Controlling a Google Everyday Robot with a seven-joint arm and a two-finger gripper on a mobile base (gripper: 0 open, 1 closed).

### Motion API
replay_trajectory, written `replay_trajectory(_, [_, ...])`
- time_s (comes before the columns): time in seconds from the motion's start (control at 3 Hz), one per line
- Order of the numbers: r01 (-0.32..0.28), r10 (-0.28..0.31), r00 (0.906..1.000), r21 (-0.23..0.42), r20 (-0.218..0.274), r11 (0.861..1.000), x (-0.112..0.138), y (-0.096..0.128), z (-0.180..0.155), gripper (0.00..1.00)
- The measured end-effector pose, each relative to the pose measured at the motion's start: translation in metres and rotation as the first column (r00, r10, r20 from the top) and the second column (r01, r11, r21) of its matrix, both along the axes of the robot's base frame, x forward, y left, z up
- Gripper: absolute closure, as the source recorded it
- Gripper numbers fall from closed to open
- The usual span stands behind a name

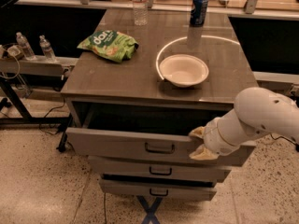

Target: Open top drawer

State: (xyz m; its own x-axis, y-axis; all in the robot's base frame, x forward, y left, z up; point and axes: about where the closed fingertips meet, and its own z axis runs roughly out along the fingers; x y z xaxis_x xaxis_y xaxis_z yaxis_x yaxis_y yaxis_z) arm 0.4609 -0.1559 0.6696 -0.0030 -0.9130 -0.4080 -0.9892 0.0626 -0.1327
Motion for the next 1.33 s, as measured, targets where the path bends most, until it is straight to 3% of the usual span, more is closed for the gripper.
replay_trajectory(0.33, [0.0,0.0,1.0,0.0,0.0,1.0,0.0,0.0,0.006,0.92])
replay_trajectory(0.67, [0.0,0.0,1.0,0.0,0.0,1.0,0.0,0.0,0.008,1.0])
replay_trajectory(1.0, [0.034,-0.034,0.9982,0.002,-0.05,0.999,-0.036,-0.014,0.008,1.0])
replay_trajectory(1.33, [0.041,-0.041,0.9973,0.003,-0.06,0.999,-0.044,-0.016,0.008,1.0])
